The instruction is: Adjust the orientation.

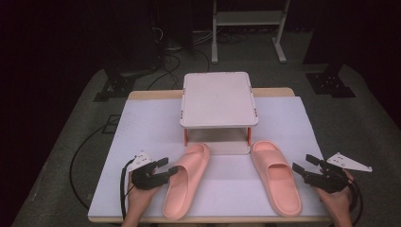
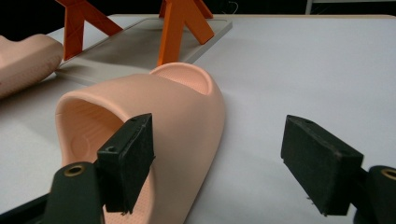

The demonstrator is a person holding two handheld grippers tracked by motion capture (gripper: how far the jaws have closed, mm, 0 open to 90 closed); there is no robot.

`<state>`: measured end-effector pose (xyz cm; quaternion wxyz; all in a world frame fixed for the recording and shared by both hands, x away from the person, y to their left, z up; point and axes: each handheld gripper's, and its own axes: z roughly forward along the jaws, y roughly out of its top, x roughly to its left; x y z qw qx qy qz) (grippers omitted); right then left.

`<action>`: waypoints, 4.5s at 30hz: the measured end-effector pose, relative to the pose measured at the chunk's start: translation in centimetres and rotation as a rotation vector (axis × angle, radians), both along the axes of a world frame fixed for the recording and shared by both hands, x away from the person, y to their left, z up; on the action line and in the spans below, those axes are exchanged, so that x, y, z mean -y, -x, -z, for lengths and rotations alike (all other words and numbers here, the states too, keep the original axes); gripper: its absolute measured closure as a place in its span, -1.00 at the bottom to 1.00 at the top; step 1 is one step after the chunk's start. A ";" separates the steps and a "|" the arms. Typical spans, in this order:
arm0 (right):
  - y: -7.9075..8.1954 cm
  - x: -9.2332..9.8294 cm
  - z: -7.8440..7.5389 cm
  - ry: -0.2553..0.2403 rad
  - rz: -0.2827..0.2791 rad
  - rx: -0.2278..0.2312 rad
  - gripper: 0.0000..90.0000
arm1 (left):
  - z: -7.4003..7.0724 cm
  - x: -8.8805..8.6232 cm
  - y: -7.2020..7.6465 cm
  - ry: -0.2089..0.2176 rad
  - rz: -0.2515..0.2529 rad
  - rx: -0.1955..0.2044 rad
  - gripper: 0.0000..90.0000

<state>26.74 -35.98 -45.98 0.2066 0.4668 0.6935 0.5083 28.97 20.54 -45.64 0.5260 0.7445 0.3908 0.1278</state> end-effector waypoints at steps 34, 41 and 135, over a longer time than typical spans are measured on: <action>0.1 -1.0 0.2 -0.017 -0.115 0.001 -0.39 | 0.5 3.0 0.3 -0.043 0.067 -0.015 0.03; -0.2 -1.8 0.3 0.000 -0.130 -0.007 -0.36 | 0.5 3.1 0.3 -0.060 0.065 -0.003 0.07; -0.5 -6.6 0.1 0.181 -0.137 -0.031 0.74 | 0.1 2.4 0.7 -0.059 -0.008 0.034 0.50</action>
